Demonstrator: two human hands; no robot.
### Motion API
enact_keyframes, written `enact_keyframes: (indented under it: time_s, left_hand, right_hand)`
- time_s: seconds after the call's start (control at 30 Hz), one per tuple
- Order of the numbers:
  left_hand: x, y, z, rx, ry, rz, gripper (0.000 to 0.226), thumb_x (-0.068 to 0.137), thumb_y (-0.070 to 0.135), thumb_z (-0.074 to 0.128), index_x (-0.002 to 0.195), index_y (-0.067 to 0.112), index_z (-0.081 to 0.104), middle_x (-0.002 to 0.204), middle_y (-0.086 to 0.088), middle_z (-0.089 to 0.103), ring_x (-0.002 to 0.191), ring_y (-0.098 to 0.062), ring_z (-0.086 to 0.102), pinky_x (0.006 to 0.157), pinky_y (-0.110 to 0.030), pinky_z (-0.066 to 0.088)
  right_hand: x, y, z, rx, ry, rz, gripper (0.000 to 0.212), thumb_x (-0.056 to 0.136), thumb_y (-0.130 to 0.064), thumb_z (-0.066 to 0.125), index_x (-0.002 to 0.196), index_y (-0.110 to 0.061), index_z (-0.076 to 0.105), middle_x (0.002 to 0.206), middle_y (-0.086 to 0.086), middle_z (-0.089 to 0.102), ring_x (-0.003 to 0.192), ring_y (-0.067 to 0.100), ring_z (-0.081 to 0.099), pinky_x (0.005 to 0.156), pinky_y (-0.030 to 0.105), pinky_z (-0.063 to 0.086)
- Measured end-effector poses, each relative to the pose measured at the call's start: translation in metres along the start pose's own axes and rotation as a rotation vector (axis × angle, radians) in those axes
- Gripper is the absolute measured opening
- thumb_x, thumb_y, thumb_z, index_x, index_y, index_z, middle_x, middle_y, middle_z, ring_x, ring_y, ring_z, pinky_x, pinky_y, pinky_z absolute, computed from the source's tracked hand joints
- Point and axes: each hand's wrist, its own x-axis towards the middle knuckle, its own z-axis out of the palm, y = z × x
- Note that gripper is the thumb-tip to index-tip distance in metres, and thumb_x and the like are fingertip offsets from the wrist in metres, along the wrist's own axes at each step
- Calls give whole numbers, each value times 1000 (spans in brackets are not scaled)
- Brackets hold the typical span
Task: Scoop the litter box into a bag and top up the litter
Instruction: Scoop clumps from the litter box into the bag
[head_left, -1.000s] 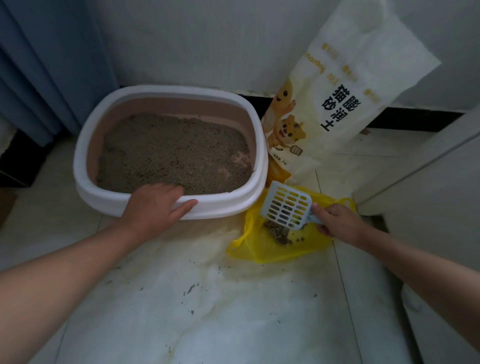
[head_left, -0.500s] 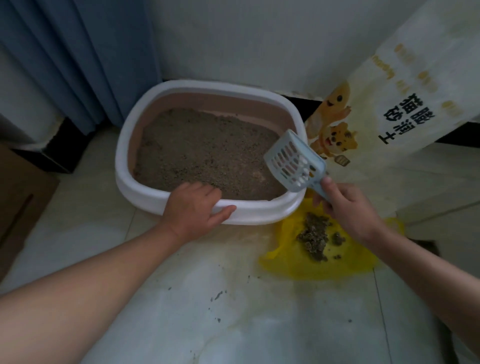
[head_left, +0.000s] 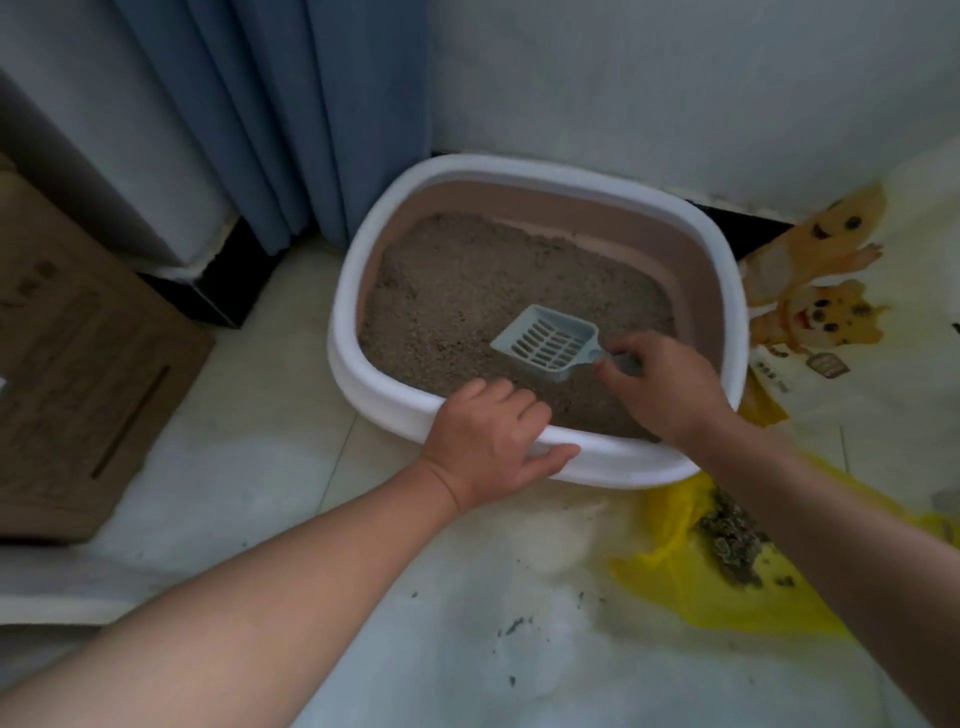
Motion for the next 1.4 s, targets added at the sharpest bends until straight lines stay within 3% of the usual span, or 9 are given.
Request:
enact_keyframes:
  time_s: [0.1,0.23,0.47,0.7,0.87,1.03,1.27,1.4]
  left_hand:
    - [0,1,2,-19,35,2,47,97,55,52,71,16,57,68,-3,55,65,-24,50,61,-36,30]
    - [-1,-1,6,-35,80,-3,47,96,56,54,69,18,56,67,-2,54,64,-24,50,60,-36,33]
    - [-2,1,7,-53,98,-26,49,96,58,53,69,19,57,67,-1,56,64,-22,51,61,-36,34]
    - [-1,2,10,-105,114,-57,47,95,56,57,67,18,60,65,-2,57,64,-23,52,61,-35,33]
    - [-2,1,11,-141,130,-68,46,94,54,59,68,17,62,66,-2,58,65,-24,52,62,-35,33]
    - [-3,2,14,-148,148,-68,45,94,53,60,68,16,59,66,-3,57,65,-24,52,62,-35,34]
    - [-2,1,13,-139,154,-61,45,93,53,61,67,18,58,66,-2,56,65,-23,51,61,-36,34]
    - [-1,0,11,-138,163,-56,43,92,53,63,67,18,58,66,-1,57,65,-22,51,61,-34,33]
  right_hand:
    - [10,-9,2,-27,-31,-24,32,95,-41,59,122,-28,70,57,-11,55,50,8,50,45,27,30]
    - [18,-21,9,5,-37,-44,27,93,-43,61,116,-34,72,61,-10,61,52,6,54,45,26,33]
    - [35,-25,3,-227,-147,-7,21,91,-42,60,99,-30,75,55,-4,60,52,15,58,48,27,41]
    - [93,-83,65,-74,-185,-175,24,95,-37,58,108,-23,72,78,1,65,69,21,60,59,28,39]
    - [127,-105,87,-134,-210,-168,36,101,-37,49,124,-15,64,97,9,65,84,27,60,67,30,40]
    - [143,-109,99,-95,-211,-152,42,104,-34,44,142,-16,51,126,14,62,111,33,60,83,35,45]
    - [135,-92,102,73,-125,-236,28,103,-33,46,118,-14,60,94,8,63,84,26,58,67,32,36]
    - [134,-88,93,121,-97,-274,32,103,-32,47,128,-16,59,104,8,66,93,28,61,72,31,38]
